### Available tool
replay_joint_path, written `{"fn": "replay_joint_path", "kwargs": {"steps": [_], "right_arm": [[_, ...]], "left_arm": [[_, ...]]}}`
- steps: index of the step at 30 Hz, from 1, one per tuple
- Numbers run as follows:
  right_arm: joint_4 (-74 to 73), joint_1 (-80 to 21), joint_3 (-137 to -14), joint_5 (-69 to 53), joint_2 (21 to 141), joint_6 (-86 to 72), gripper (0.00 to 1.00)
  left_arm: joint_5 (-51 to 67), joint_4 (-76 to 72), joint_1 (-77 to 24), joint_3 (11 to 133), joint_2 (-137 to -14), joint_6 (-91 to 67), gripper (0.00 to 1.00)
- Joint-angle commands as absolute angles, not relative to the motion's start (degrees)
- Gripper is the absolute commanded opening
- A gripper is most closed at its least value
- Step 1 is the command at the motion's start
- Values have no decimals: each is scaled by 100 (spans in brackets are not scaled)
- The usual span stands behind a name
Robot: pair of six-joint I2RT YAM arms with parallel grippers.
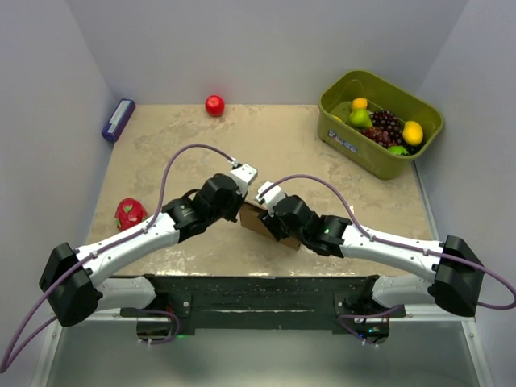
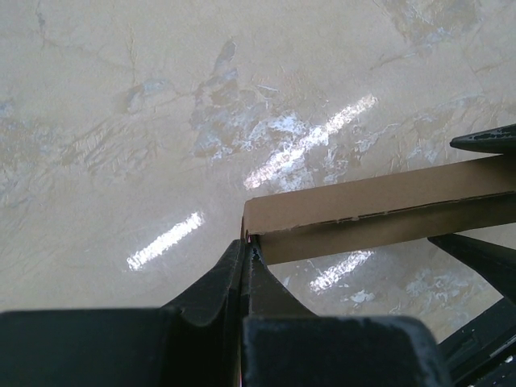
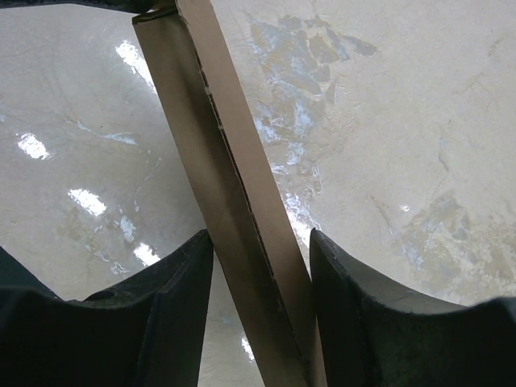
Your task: Fold the paper box
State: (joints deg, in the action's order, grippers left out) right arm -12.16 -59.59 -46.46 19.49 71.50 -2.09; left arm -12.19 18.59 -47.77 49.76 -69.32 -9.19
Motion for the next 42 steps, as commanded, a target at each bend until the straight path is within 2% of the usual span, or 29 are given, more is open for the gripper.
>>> {"fn": "replay_joint_path", "kwargs": {"steps": [1, 13, 18, 20, 21, 23, 24, 30, 35, 42], "right_arm": [[-1107, -5968, -4509, 1854, 7146, -264, 45], [-1178, -5959, -4518, 1784, 7286, -325, 44], [-1204, -5959, -4518, 1767, 7286, -343, 44], [-1222, -5968, -4518, 1758, 7295, -343, 44], [-1230, -5968, -4509, 1749, 7295, -343, 43], [-1230, -5959, -4491, 1705, 7286, -334, 42], [-1213, -5959, -4483, 1679, 7286, -334, 41], [-1108, -5959, -4360, 1179, 6935, -325, 37], [-1072, -5933, -4228, 914, 6627, -290, 36], [-1099, -5889, -4201, 800, 6688, -290, 35]], "left_arm": [[-1002, 1775, -4816, 5370, -6856, -949, 0], [-791, 1960, -4816, 5625, -6890, -1134, 0], [-1080, 1960, -4808, 5537, -6908, -871, 0], [-994, 1969, -4746, 5528, -6873, -608, 6], [-845, 1951, -4711, 5528, -6856, -546, 13], [-468, 1934, -4510, 5537, -6733, -388, 19], [-353, 1916, -4413, 5537, -6672, -361, 26], [1168, 1898, -3166, 5300, -6118, -26, 44], [2194, 1819, -3032, 5045, -6047, 421, 53], [2593, 1828, -3032, 4843, -6187, 756, 59]]}}
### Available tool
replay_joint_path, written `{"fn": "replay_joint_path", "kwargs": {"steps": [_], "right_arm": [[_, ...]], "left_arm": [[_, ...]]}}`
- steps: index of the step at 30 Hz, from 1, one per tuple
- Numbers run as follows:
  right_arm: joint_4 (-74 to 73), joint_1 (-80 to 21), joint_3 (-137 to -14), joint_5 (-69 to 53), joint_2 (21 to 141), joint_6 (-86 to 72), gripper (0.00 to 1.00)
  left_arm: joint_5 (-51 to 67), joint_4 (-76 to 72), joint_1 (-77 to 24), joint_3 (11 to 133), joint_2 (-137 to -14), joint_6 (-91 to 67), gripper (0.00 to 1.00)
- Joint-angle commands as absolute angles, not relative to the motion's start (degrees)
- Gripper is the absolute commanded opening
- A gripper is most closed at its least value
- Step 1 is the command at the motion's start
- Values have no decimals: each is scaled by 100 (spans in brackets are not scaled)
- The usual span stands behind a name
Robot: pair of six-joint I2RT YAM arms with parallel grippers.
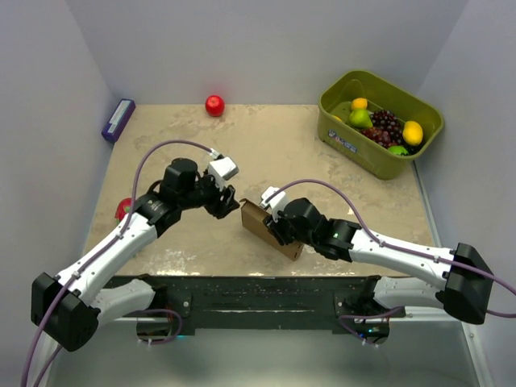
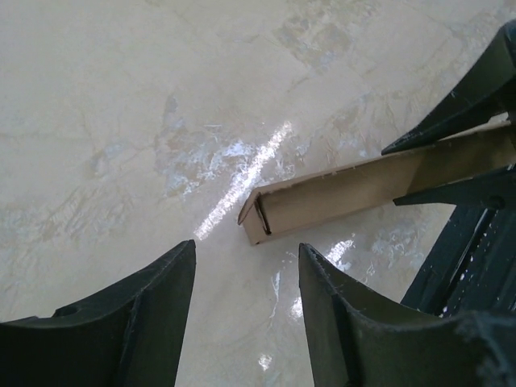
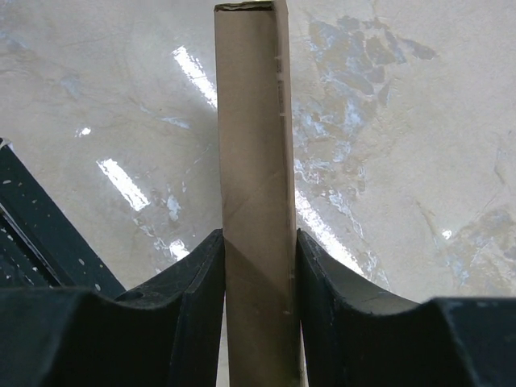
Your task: Fold the paper box
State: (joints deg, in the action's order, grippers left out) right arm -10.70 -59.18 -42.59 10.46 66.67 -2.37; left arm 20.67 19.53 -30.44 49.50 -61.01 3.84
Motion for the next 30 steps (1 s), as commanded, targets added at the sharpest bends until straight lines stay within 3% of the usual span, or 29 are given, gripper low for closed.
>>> {"fn": "replay_joint_path", "kwargs": {"steps": [1, 23, 30], "right_arm": [[-1116, -5880, -4210, 791, 6706, -290, 35], [-1090, -5871, -4201, 686, 6750, -299, 34], [-1072, -5880, -4201, 712, 6785, -299, 34]], "left_arm": [[2567, 1802, -3032, 4817, -6222, 773, 59], [2320, 1169, -3138, 4931, -7022, 510, 50], [2303, 1037, -3243, 4975, -7110, 439, 40]]}}
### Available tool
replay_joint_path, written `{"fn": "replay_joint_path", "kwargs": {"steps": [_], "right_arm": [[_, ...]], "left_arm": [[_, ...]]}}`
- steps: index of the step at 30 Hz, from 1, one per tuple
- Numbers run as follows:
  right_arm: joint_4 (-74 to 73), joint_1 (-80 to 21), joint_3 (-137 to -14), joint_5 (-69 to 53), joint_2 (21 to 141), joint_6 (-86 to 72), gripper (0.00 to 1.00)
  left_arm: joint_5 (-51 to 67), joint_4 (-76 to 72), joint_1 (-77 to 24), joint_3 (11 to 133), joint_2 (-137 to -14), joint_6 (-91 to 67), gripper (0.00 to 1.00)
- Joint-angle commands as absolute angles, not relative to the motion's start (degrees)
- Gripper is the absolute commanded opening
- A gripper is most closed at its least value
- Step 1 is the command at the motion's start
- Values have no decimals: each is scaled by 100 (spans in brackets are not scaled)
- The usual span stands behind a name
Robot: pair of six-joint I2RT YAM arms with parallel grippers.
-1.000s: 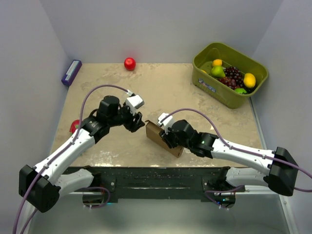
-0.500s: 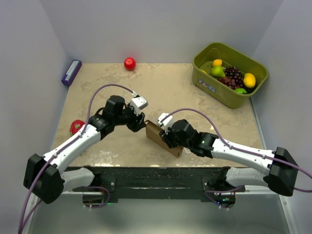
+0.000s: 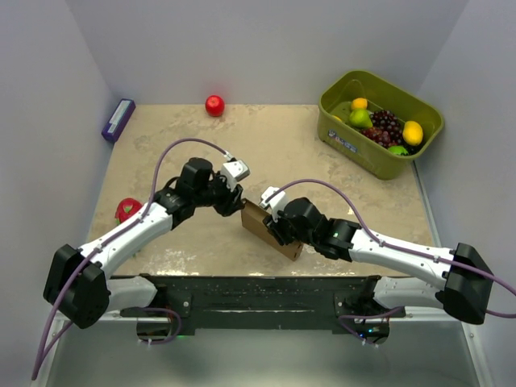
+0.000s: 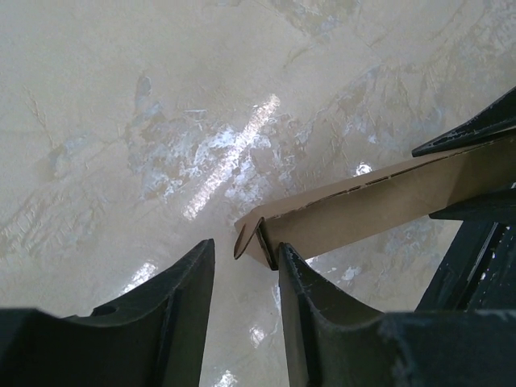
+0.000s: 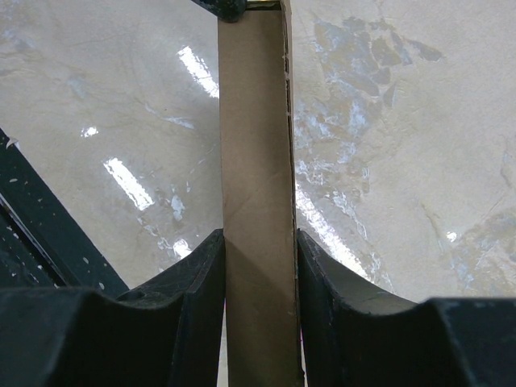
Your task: Fold the paper box
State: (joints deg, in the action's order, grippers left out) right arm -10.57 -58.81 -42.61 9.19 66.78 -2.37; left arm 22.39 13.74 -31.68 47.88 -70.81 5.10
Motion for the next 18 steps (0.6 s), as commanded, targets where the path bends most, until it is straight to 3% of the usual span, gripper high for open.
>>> {"fn": "replay_joint_path", "kwargs": {"steps": [1, 9, 18], "right_arm": [[-1090, -5871, -4201, 703, 6803, -299, 34], [-1099, -5862, -4219, 703, 6829, -299, 34], [-1125, -5871, -4236, 756, 6891, -299, 34]], "left_arm": [[2303, 1020, -3252, 4975, -7102, 413, 39], [2285, 817, -3305, 4966, -7049, 369, 33], [1855, 1002, -3550, 4931, -7014, 431, 6]]}}
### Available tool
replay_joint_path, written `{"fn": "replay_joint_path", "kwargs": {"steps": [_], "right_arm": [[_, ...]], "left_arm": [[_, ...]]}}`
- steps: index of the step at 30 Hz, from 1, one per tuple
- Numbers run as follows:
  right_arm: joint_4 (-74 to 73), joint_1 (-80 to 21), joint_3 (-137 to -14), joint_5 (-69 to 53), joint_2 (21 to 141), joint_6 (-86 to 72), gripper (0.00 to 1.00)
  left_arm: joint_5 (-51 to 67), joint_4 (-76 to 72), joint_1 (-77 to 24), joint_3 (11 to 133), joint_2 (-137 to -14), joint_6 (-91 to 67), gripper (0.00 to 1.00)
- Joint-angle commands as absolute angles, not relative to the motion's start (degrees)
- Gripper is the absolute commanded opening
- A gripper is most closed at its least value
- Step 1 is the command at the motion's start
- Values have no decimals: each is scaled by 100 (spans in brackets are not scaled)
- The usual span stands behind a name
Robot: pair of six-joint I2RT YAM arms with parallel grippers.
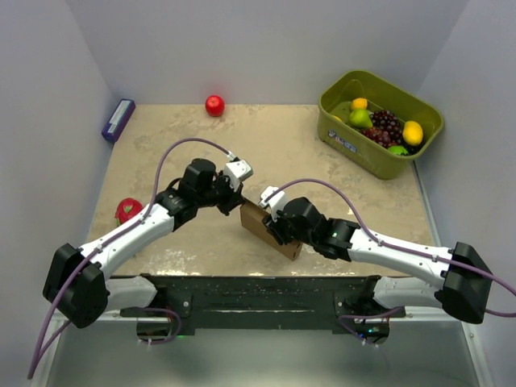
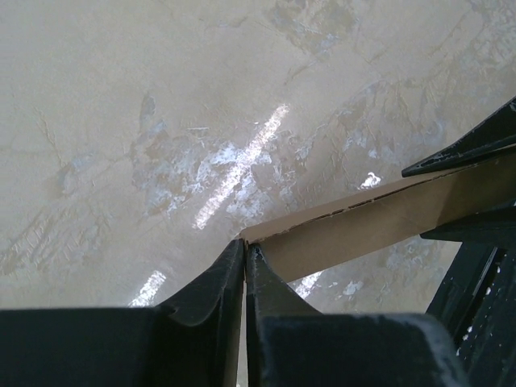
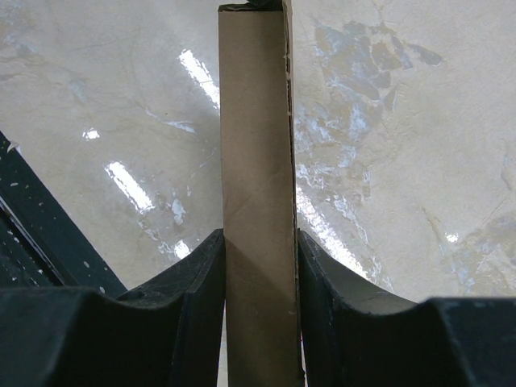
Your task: Fold the paper box
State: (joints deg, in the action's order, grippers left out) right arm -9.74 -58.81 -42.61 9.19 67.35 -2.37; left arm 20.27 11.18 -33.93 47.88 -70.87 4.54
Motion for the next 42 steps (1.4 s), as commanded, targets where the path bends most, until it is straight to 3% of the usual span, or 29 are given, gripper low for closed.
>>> {"fn": "replay_joint_path", "kwargs": {"steps": [1, 16, 27, 42], "right_arm": [[-1116, -5871, -4236, 747, 6891, -299, 34], [-1178, -5871, -4298, 773, 7057, -299, 33], [-1204, -5871, -4315, 861, 7163, -281, 33], [-1213, -5871, -4307, 888, 7075, -255, 33]], "left_arm": [[1820, 1011, -3577, 4922, -7014, 439, 4], [1345, 1301, -3727, 5106, -6978, 44, 0], [1538, 1240, -3727, 4931, -6829, -1142, 0], [916, 1317, -3884, 4421, -6724, -809, 0]]}}
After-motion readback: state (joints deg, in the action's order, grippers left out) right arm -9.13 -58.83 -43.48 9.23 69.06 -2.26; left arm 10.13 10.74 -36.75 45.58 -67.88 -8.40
